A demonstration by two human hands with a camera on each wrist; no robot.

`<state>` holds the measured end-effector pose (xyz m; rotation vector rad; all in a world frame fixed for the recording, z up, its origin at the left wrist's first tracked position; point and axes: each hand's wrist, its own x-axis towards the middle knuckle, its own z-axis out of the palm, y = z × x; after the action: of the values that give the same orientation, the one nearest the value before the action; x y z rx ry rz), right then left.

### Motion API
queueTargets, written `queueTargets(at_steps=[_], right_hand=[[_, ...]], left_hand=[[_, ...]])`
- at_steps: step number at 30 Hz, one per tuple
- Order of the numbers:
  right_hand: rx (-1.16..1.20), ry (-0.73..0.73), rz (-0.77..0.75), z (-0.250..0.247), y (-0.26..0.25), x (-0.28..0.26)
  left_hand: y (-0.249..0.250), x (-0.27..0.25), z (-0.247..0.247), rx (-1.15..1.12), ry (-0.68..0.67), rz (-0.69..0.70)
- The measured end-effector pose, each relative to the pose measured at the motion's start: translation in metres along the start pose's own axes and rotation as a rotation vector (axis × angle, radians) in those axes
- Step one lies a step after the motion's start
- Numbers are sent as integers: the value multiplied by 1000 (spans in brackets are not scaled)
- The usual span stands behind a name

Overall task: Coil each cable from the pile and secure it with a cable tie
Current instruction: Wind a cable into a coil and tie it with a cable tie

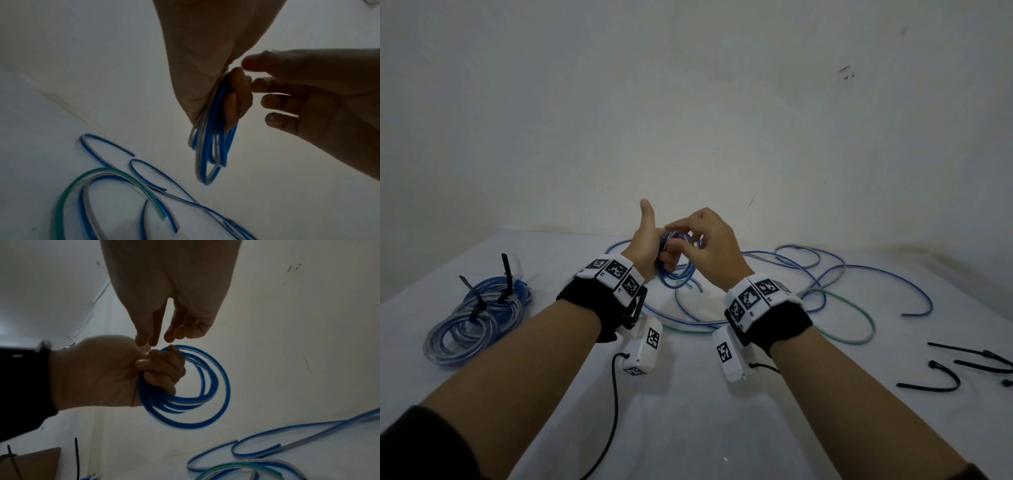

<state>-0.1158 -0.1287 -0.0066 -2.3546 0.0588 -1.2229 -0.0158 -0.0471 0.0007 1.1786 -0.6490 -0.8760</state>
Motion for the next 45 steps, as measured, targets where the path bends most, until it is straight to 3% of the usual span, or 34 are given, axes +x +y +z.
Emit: queueTargets(at_steps=[7, 19, 25, 34, 41, 45], right_hand=[[12, -89, 134, 5, -1, 0], [327, -18, 494, -5, 9, 0], [335, 7, 548, -13, 13, -3], [376, -70, 505, -50, 22, -19], [387, 59, 495, -92, 27, -35], [362, 153, 534, -124, 31, -48]], left_hand=[[-2, -2, -1, 34, -125, -100], [-6, -2, -2, 240, -254, -60], [-8, -1, 0, 385, -312, 22], [-12, -1, 36, 522, -234, 211], [-16, 8, 88, 499, -217, 242], [-24, 13, 126, 353, -242, 200]])
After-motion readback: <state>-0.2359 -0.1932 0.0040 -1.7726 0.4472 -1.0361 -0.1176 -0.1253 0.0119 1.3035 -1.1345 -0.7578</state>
